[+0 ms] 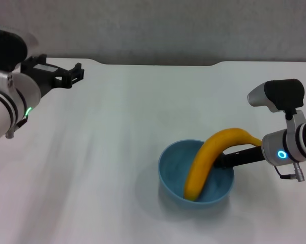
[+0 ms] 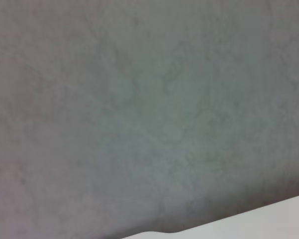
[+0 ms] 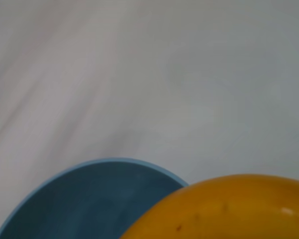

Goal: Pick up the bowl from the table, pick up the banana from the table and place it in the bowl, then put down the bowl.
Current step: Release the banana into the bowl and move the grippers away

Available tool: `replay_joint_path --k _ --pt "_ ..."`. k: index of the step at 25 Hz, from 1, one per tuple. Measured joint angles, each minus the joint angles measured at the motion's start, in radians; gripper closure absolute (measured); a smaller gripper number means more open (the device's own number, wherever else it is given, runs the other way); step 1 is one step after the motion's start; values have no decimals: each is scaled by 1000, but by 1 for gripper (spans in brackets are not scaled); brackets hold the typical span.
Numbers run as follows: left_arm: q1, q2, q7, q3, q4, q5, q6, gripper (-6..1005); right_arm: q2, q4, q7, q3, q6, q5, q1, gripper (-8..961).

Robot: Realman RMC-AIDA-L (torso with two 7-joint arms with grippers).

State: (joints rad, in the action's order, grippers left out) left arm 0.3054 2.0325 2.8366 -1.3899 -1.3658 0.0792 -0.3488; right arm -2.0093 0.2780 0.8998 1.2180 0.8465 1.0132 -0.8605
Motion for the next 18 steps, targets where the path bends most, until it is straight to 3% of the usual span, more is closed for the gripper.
replay_joint_path --k 18 --pt "-11 4 -4 4 24 -7 13 123 -3 32 6 0 -26 -1 19 868"
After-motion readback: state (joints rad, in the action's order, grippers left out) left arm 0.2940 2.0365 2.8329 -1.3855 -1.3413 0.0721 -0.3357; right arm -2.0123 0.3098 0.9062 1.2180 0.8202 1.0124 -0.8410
